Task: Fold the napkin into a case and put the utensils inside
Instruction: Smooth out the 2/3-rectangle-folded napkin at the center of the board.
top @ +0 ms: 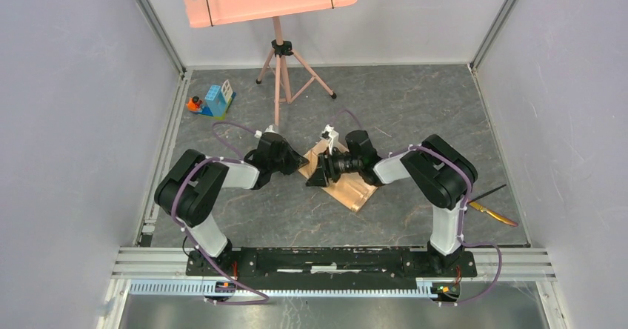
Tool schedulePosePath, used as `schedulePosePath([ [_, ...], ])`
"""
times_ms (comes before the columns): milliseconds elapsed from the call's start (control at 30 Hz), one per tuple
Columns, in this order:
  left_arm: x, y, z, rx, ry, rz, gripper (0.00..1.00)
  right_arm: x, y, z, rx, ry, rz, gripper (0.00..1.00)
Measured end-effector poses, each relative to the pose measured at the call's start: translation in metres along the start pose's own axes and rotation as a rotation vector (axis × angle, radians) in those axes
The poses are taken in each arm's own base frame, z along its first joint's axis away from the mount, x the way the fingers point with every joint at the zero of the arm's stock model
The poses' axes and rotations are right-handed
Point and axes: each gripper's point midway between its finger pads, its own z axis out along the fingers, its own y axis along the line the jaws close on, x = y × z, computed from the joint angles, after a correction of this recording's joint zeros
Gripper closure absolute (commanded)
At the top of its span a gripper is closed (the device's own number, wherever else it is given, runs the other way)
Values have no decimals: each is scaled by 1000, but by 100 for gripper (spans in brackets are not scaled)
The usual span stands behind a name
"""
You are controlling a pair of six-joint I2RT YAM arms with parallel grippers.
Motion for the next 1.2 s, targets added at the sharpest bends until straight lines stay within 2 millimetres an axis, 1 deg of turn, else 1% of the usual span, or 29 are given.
schedulePosePath([
  [200, -1, 0, 2, 16, 10, -7, 98, 17, 4, -18, -38, -21, 32, 39],
  [500, -3, 0, 4, 35, 19, -14, 98, 54, 21, -57, -53, -1, 80, 41],
  [667, -3, -1, 5, 39, 18, -14, 98, 74, 26, -78, -49, 11, 97, 41],
  [967, -3, -3, 7, 44, 28, -13, 98, 99, 33, -112, -13, -14, 103, 41],
  [1033, -3, -3, 7, 43, 34, -6, 95, 100, 35, -117, 2, -14, 91, 41],
  [1067, -3, -4, 7, 43, 35, -2, 92, 100, 35, -119, 13, -11, 87, 40],
  [1133, -2, -4, 7, 40, 44, 15, 84, 100, 35, -125, 47, -2, 75, 39],
  [1200, -2, -6, 6, 36, 56, 31, 73, 96, 32, -129, 89, 9, 63, 40],
])
